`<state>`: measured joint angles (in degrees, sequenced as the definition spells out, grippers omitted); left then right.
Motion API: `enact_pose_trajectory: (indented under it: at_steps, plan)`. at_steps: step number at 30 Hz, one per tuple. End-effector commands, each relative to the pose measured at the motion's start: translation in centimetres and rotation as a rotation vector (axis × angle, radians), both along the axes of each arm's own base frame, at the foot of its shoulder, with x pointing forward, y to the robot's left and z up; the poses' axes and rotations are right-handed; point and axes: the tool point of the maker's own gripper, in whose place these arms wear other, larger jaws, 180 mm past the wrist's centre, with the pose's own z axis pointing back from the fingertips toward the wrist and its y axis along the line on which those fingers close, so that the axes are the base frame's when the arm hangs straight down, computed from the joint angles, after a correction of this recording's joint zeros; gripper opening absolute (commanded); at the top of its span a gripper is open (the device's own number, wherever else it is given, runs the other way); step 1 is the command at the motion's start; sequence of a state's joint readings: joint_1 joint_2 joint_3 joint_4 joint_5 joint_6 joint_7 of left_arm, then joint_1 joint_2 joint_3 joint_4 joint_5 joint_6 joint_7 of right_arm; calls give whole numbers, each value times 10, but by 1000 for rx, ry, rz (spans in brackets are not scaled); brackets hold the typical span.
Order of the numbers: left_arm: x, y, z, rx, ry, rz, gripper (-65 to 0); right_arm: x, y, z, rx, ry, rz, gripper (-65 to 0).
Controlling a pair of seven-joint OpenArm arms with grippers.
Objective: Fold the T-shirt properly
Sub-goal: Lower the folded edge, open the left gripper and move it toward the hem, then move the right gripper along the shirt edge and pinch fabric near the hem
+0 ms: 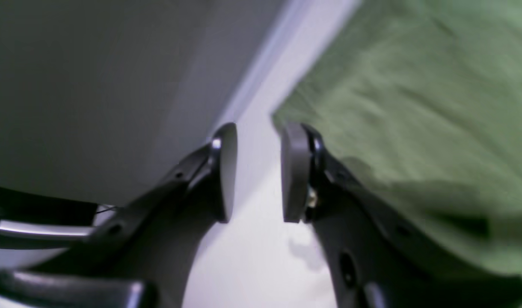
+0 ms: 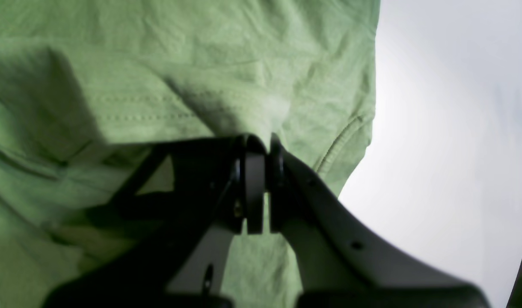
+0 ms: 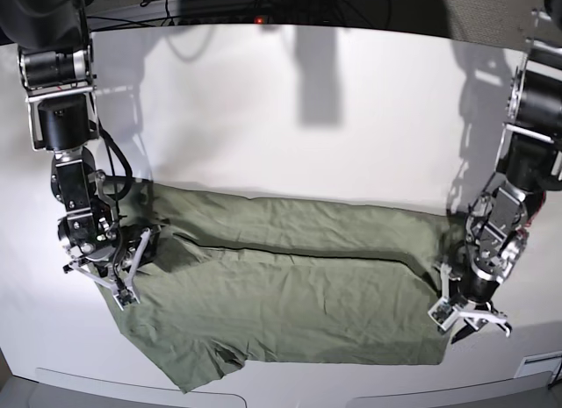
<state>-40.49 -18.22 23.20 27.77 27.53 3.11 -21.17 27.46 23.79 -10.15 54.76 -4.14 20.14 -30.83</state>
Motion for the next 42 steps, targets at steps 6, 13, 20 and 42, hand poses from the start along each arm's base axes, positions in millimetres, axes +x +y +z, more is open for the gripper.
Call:
enact_pose_trajectory:
  at_steps: [6, 13, 20, 42]
  plan:
    - [13, 39, 12, -44, 39, 212, -480, 17, -6, 25, -5, -69, -5, -650]
    - [3, 65, -12, -337, 186, 468, -480, 16, -7, 25, -7, -68, -6, -650]
    - [-3, 32, 3, -587, 258, 484, -480, 17, -4, 24, -1, -72, -2, -650]
    - [-61, 0, -64, -517, 529, 493, -480, 17, -6, 25, -2, -72, -5, -650]
